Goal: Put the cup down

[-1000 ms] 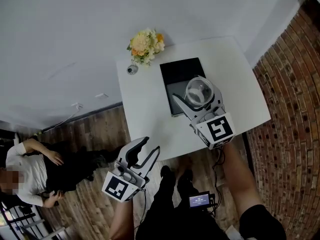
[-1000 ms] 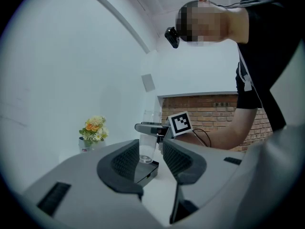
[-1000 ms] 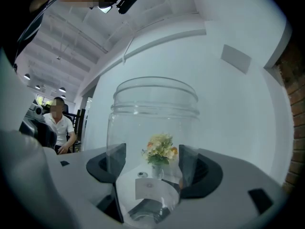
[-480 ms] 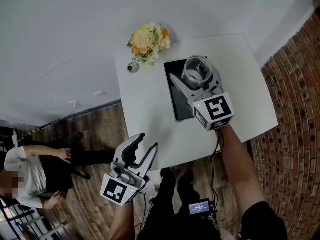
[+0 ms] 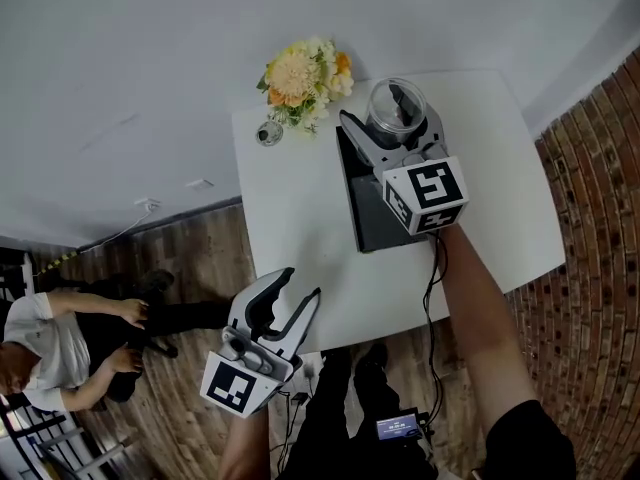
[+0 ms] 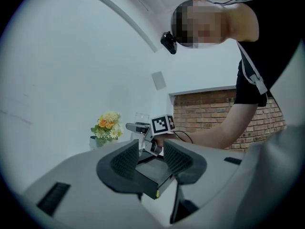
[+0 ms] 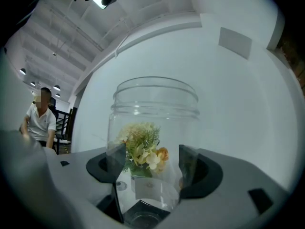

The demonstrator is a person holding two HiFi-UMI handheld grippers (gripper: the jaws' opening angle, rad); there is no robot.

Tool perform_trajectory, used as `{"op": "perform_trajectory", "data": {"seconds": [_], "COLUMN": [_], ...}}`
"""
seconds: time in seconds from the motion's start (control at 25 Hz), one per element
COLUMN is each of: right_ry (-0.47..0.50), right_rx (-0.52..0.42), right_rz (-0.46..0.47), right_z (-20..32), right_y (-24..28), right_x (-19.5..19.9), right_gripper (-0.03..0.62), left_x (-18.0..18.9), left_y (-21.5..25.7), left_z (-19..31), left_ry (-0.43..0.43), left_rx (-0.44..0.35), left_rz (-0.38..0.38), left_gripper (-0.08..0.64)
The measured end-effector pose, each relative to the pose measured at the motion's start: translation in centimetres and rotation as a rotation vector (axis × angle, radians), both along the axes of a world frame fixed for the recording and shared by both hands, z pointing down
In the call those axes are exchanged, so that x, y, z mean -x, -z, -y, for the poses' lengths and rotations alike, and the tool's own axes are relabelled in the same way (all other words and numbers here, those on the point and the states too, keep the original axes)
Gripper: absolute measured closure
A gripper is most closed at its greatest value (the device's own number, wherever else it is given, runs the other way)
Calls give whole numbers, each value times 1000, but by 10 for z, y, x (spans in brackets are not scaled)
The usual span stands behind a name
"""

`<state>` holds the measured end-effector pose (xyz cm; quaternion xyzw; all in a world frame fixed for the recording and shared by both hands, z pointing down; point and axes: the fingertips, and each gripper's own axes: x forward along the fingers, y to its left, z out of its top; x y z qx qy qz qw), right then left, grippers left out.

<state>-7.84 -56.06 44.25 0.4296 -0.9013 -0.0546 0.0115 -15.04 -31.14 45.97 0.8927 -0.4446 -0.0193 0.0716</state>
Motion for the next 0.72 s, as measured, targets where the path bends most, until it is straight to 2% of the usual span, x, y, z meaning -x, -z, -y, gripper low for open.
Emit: {"op": "perform_trajectory", "data": {"seconds": [0.72], "right_ry": [8], "right_rx": [13], "right_rz": [-26], "right_z": [19], "right_y": [-28], "right_x": [12], "right_gripper": [229], "left_x": [7], "left_y": [-11], "left_z": [3], "left_ry": [9], "left_rx": [11], "left_rz": [-9], "left_gripper": [410]}}
